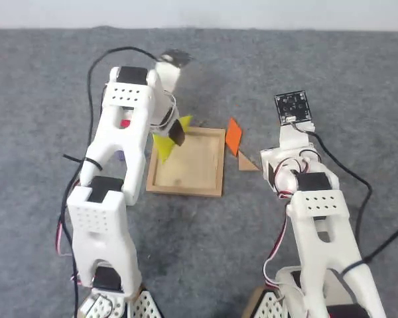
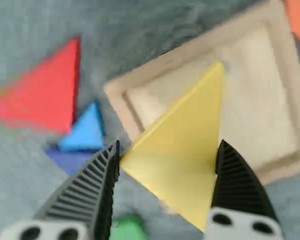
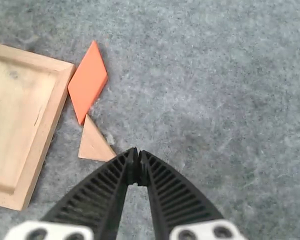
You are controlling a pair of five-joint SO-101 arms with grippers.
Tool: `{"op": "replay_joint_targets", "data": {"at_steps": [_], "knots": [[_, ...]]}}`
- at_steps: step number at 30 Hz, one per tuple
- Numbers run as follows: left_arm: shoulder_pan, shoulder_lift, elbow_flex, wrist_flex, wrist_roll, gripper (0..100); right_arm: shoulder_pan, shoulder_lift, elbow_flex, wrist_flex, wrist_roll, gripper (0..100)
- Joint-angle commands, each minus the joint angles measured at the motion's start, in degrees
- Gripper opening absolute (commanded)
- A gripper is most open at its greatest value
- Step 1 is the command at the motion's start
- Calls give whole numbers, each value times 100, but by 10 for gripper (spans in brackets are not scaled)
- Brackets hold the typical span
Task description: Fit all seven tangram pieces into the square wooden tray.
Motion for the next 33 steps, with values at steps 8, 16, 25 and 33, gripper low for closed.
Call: {"op": "replay_joint_targets", "data": {"at_steps": [8, 16, 25, 33], "knots": [[-9, -44, -277, 308, 4993, 126, 40, -286, -114, 48, -53, 13], [229, -44, -277, 501, 6251, 122, 13, -286, -105, 48, -53, 13], [457, -44, 119, 413, 6444, 112, 13, -312, -105, 48, -53, 13], [686, -44, 312, 70, 8009, 23, 13, -330, -88, 48, -44, 13]]}}
